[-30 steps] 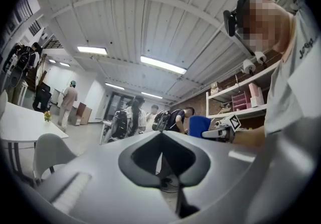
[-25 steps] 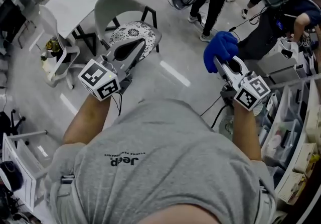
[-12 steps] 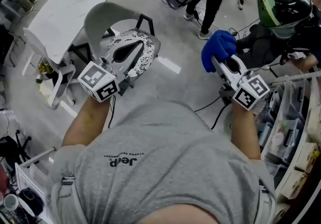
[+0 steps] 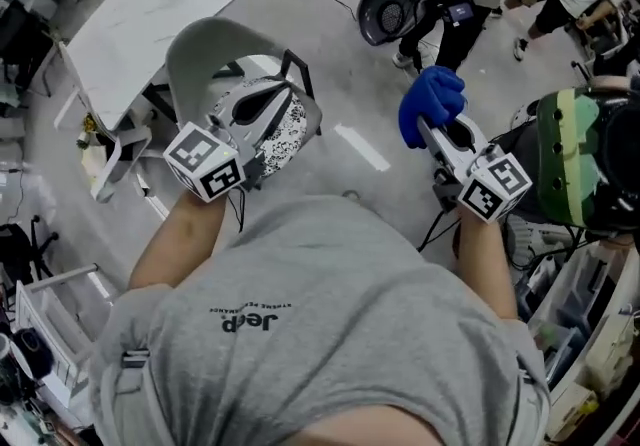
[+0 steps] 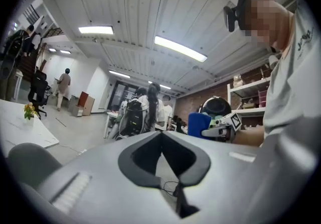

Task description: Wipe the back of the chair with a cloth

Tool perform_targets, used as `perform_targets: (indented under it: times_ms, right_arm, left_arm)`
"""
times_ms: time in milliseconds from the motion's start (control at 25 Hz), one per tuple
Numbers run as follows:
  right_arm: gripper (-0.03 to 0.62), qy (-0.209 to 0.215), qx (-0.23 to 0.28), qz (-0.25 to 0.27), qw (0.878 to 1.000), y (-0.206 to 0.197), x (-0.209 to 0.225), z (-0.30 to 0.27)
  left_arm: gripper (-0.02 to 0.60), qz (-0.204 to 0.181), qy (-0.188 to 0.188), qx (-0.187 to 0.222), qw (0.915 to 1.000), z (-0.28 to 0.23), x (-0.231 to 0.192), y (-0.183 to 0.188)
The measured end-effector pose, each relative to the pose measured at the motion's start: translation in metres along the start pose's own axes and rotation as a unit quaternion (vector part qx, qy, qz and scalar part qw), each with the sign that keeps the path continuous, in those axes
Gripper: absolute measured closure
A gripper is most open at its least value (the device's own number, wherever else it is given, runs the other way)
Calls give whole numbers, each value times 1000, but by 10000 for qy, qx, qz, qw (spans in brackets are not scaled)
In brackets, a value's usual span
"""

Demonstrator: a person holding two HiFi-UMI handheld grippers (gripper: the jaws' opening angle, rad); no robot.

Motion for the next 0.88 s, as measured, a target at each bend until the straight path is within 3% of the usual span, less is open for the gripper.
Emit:
perform_targets:
  times_ms: [160,360,720,880]
  right_arm:
    - [490,475,-176,11,9987,5,63,-13]
    - [490,708,-256,-210,9969,-6,108,-42]
    - [490,404,-667,-229,9967,-21,108,-113]
    - [490,442,-815,-124,9956,-19,105,-170]
  left_arm:
    - [568,12,274,-94,9996,-55,3,-7]
    - [568,216,505,-201,9983,-85,-12,-18]
    - [568,571,426,-105,9974,-74,-96,-38]
    - [568,653,710,-71,9953,-49,-155,-41]
Point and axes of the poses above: the fingertips, and each gripper's own axes: z backward along the fingers, x to its right, y out of its top, the point moved 10 cm from there along z, backward along the fingers, and after that the axes turned 3 degrees about z, right-handed, at the moved point
